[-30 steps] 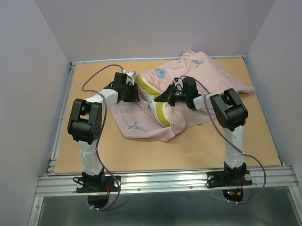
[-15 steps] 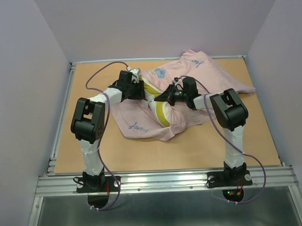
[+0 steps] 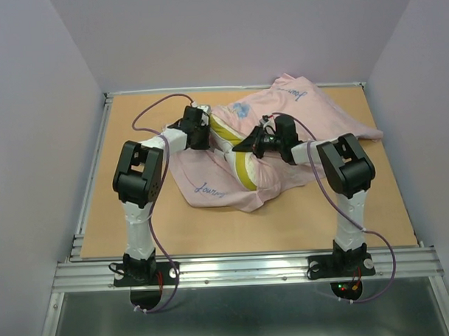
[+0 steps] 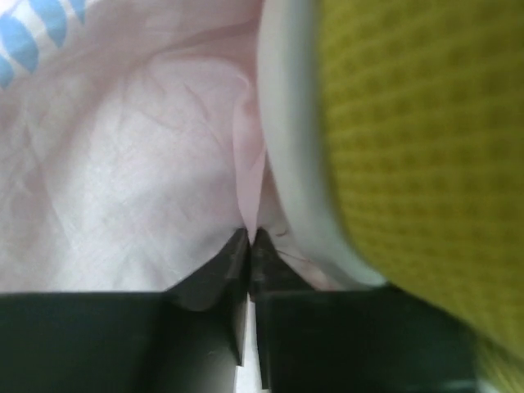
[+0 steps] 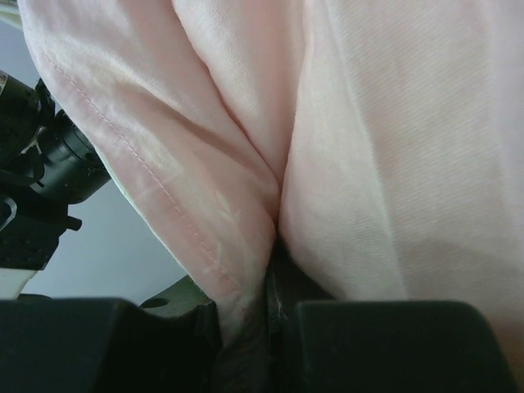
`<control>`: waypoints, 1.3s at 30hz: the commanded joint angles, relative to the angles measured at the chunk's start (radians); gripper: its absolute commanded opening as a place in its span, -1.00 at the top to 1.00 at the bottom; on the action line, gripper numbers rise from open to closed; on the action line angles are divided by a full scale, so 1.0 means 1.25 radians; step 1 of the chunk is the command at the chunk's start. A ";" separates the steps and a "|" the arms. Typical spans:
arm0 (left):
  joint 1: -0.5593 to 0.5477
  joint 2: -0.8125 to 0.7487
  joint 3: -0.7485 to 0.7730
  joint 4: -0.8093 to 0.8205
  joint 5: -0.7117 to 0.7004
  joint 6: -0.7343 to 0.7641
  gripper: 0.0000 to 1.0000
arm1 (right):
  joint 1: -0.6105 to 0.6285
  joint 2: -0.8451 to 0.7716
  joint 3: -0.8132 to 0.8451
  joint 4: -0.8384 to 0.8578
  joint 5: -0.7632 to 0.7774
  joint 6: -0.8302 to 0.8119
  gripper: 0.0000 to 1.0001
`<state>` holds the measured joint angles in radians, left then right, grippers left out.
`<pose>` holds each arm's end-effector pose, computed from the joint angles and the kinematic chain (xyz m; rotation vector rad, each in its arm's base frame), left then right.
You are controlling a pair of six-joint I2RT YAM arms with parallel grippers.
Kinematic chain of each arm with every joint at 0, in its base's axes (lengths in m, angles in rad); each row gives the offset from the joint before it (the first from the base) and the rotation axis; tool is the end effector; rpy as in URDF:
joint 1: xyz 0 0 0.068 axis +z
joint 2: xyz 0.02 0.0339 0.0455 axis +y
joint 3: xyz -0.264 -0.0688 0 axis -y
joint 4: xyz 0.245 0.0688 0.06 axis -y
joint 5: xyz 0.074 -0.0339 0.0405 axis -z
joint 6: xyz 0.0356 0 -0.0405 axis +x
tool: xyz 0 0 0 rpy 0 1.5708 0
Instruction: Put the pillow into the pillowcase
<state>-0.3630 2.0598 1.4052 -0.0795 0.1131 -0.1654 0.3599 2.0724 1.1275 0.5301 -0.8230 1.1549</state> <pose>0.4250 -0.1657 0.1717 0.2884 2.3146 -0.3981 0.3923 0.1755 0.1420 0.2774 2.2975 1.7033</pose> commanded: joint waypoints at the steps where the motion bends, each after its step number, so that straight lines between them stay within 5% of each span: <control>1: 0.004 -0.017 0.039 -0.086 -0.006 0.023 1.00 | -0.001 -0.021 -0.023 -0.066 -0.014 -0.027 0.99; 6: 0.056 -0.149 0.060 -0.198 -0.012 0.063 1.00 | -0.020 0.004 0.005 -0.243 0.124 -0.224 0.99; 11: 0.192 -0.265 0.091 -0.235 0.005 0.105 1.00 | -0.040 -0.002 -0.009 -0.345 0.134 -0.326 0.99; 15: 0.239 -0.302 0.120 -0.192 0.138 0.088 1.00 | -0.036 -0.004 -0.002 -0.419 0.134 -0.412 0.99; 23: 0.202 -0.265 0.203 -0.080 0.244 0.004 1.00 | 0.045 0.025 0.060 -0.597 0.129 -0.649 0.99; 32: 0.064 -0.268 0.285 -0.054 0.398 0.059 1.00 | 0.092 0.140 0.210 -0.718 0.164 -0.698 0.99; 37: 0.013 -0.339 0.123 -0.118 0.431 0.092 1.00 | 0.091 0.168 0.305 -0.723 0.174 -0.661 0.99; 39: -0.017 -0.407 -0.033 -0.120 0.437 0.061 1.00 | 0.090 0.180 0.355 -0.725 0.168 -0.647 0.99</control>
<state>-0.3435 1.7302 1.5398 -0.2626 0.5770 -0.0853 0.4549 2.1883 1.5242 -0.2016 -0.7212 0.3897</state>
